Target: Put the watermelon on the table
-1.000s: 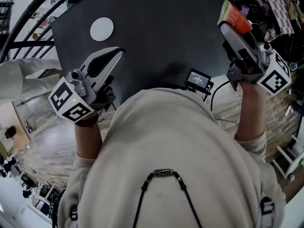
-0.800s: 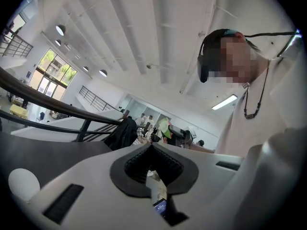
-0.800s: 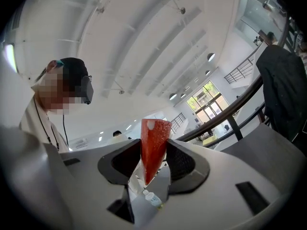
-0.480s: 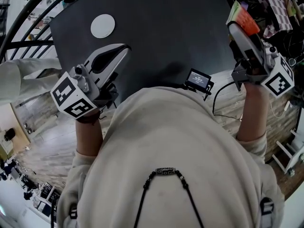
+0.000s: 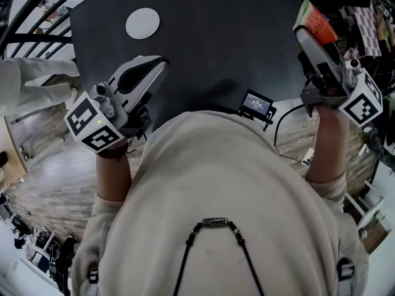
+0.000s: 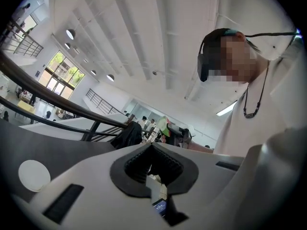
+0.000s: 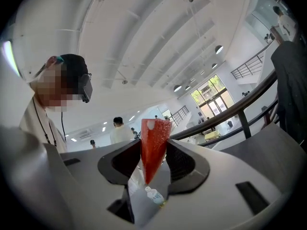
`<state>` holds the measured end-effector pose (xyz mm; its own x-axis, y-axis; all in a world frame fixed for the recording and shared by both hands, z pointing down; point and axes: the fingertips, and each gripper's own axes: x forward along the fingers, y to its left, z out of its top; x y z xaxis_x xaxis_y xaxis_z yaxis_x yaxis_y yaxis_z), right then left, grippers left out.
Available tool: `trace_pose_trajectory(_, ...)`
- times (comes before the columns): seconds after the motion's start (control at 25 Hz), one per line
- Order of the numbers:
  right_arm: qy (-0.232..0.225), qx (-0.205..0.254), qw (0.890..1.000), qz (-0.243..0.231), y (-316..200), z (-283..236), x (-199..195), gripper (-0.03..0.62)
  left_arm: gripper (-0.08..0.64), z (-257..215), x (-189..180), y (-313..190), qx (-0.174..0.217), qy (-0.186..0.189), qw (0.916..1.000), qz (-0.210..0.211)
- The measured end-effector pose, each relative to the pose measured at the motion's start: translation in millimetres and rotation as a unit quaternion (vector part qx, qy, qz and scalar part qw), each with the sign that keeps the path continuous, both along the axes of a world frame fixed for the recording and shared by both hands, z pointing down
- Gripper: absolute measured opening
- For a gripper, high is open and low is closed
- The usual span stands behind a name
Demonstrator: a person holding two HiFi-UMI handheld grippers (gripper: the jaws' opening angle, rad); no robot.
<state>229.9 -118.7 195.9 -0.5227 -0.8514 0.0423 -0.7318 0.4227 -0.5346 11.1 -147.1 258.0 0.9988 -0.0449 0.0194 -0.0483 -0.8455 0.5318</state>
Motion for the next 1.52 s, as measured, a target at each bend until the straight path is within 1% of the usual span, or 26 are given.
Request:
trace_pose_trajectory(0.28, 0.012, -0.007, 1.0, -0.013, -6, 1, -5, 0.178, -0.002, 1, -5, 1, 0.0, 0.007, 0.9999, -0.01)
trace_pose_trajectory(0.44, 0.017, -0.014, 0.999, -0.026, -17, 4, -10, 0.178, -0.002, 6, -11, 0, -0.006, 0.004, 0.9998, -0.019)
trace_pose_trajectory(0.76, 0.037, -0.045, 0.997, -0.056, -36, 18, -24, 0.178, -0.002, 26, -23, 4, -0.037, 0.008, 0.998, -0.051)
trace_pose_trajectory(1.08, 0.041, -0.068, 0.993, -0.092, -61, 40, -42, 0.178, -0.002, 45, -37, 9, -0.059, 0.009, 0.995, -0.079)
trace_pose_trajectory(1.36, 0.049, -0.09, 0.986, -0.128, -80, 52, -82, 0.178, -0.002, 50, -74, 15, -0.08, 0.012, 0.9901, -0.115)
trace_pose_trajectory(1.52, 0.047, -0.098, 0.983, -0.145, -88, 66, -83, 0.178, -0.002, 60, -72, 17, -0.09, 0.011, 0.9874, -0.13)
